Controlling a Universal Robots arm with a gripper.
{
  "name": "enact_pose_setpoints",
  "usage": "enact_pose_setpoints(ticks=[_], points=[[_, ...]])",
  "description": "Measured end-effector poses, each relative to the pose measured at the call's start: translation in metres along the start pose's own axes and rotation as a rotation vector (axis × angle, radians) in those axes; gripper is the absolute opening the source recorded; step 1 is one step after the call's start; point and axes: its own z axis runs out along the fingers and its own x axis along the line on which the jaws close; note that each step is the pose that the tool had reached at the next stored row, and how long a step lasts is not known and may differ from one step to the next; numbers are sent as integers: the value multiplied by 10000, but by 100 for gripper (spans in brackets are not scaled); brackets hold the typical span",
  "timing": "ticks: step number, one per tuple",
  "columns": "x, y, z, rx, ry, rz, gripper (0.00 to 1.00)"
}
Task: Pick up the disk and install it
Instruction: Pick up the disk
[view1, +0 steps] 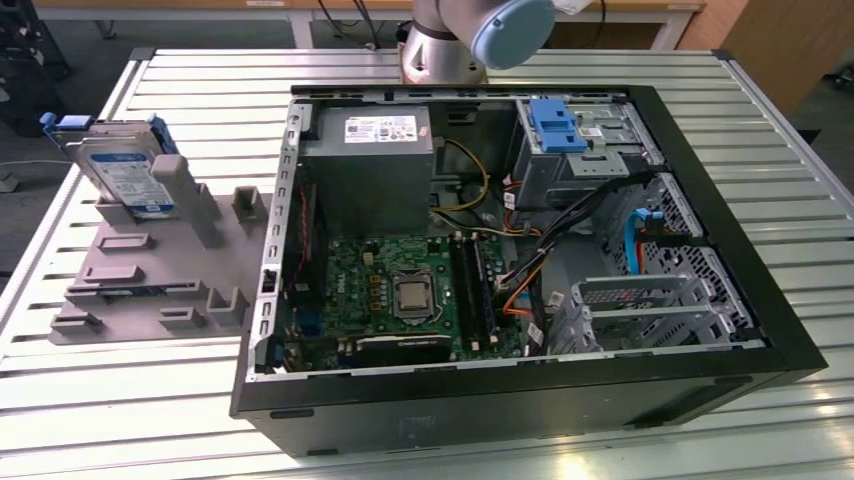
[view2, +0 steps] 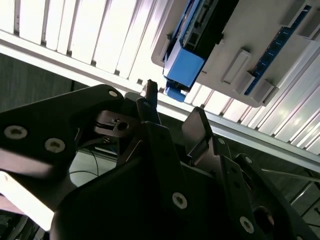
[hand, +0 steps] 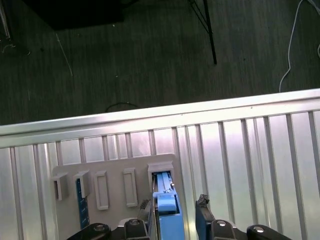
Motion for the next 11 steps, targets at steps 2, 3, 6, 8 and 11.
enact_pose_setpoints(ticks=[2,3,6,8,11], points=[[-3,-36,1,-1,-1,0,47],[-2,-51,2,-2,-1,0,47],[42,-70,7,-1,-1,0,47],[84,-84,10,-2,-1,0,47],[101,-158,16,-3,0,0,47]])
